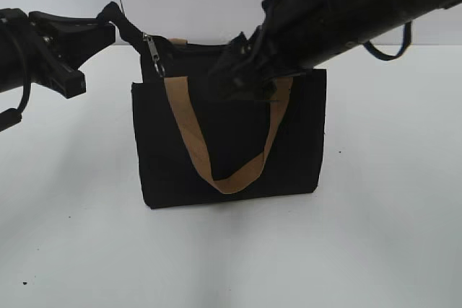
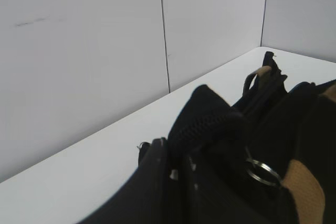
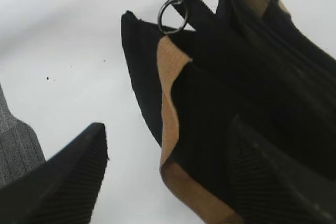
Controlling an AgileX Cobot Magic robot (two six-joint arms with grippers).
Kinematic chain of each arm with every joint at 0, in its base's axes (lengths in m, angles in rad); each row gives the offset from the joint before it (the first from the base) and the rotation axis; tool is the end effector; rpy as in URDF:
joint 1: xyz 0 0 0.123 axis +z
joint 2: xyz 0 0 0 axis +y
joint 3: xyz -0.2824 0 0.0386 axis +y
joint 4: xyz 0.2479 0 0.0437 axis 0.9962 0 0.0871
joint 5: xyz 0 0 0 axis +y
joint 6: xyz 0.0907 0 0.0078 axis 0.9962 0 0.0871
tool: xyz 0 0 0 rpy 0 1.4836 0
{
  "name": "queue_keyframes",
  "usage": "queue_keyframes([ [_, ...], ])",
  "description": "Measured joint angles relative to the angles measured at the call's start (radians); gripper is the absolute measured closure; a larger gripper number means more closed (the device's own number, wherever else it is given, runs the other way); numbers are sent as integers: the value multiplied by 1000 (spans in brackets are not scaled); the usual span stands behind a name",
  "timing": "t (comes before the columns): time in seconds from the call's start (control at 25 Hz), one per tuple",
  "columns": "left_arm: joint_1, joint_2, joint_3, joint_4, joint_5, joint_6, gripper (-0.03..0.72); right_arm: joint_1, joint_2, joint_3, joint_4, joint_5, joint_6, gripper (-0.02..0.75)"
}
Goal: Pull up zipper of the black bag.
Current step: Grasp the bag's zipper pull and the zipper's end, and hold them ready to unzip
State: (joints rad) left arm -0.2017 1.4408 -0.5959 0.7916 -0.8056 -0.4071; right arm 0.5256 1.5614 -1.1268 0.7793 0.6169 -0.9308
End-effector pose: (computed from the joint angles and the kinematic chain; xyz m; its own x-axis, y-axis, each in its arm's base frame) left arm 0.2615 -0.1011 0.2417 0.0156 0.1747 -0.9845 0.6817 0.7184 0.1383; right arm 0.2722 0.2007 0.2805 -0.4345 -0.5159 -0.7382 -0.8347 0.5385 0.1150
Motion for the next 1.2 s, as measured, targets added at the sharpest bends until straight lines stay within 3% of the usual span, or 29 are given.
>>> queue_keyframes([
  [0.24,0,0,0,0,0,0,655,63,156,-161,0,-18,-38,224],
  [0.48,0,0,0,0,1,0,655,101,264,-275,5,-19,-54,352],
  [0.84,0,0,0,-1,3,0,655,101,277,-291,7,-86,35,434],
  [1.2,0,0,0,-1,3,0,655,101,291,-292,8,-81,89,445],
])
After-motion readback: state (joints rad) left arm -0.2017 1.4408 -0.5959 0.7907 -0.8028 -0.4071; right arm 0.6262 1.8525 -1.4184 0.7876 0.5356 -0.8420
